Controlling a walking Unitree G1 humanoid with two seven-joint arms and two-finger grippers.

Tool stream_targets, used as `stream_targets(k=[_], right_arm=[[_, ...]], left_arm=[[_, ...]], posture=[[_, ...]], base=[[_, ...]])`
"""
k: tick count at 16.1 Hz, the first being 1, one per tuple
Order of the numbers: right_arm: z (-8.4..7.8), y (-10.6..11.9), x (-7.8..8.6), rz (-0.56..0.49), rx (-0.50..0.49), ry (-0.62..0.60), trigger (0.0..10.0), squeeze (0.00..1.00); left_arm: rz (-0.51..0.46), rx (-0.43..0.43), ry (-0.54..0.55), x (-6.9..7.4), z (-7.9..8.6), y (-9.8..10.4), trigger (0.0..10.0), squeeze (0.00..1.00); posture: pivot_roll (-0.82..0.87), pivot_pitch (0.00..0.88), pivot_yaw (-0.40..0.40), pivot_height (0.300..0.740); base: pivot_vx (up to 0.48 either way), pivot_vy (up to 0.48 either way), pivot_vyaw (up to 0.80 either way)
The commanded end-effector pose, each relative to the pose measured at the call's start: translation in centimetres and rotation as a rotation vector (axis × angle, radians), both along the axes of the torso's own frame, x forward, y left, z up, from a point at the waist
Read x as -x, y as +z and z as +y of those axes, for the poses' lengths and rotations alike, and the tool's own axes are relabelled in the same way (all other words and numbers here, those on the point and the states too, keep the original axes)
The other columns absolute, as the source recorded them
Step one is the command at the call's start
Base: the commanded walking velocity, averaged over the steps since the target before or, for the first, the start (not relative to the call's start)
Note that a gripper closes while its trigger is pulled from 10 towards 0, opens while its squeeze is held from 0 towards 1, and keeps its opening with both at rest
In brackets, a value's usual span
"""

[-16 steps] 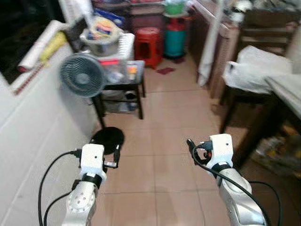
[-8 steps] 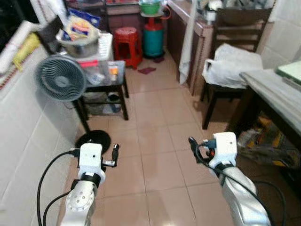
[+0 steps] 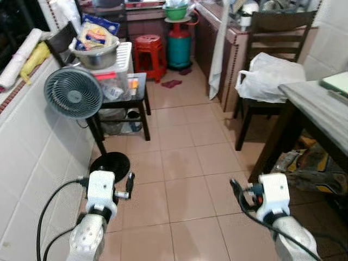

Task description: Setting the table

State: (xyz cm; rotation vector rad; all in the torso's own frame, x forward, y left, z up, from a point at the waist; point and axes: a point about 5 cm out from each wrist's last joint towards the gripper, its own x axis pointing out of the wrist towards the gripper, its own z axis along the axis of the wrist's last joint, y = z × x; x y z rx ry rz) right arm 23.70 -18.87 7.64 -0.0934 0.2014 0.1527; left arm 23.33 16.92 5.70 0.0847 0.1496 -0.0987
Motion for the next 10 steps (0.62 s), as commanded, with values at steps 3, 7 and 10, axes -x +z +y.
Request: stream_targets(k=[3, 7, 10], right_arm=[[0.8, 0.8, -0.9, -0.029, -0.016, 0.02, 10.0, 0.0], [1.6, 0.6, -1.5, -0.017, -0.023, 0.047, 10.0, 0.0], [2.1, 0.7, -2.1, -0.02, -0.027, 0.056, 10.0, 0.0]], left_arm=[[0.012, -0.004, -0.003, 0.4, 0.2, -0.4, 10.0, 0.0], [0.018, 0.032, 0.033, 0.5, 0.4, -0.3, 10.0, 0.0], [0.017, 0.033, 0.037, 0.5, 0.5, -0.4, 10.0, 0.0]], posture=[[-0.24, 0.0, 0.072, 0.74], [-0.22, 0.0, 0.064, 0.74], [-0.21, 0.0, 0.063, 0.74]], base=[[0.0, 0.0, 0.0], [0.0, 0.0, -0.58], [0.0, 0.0, -0.79]])
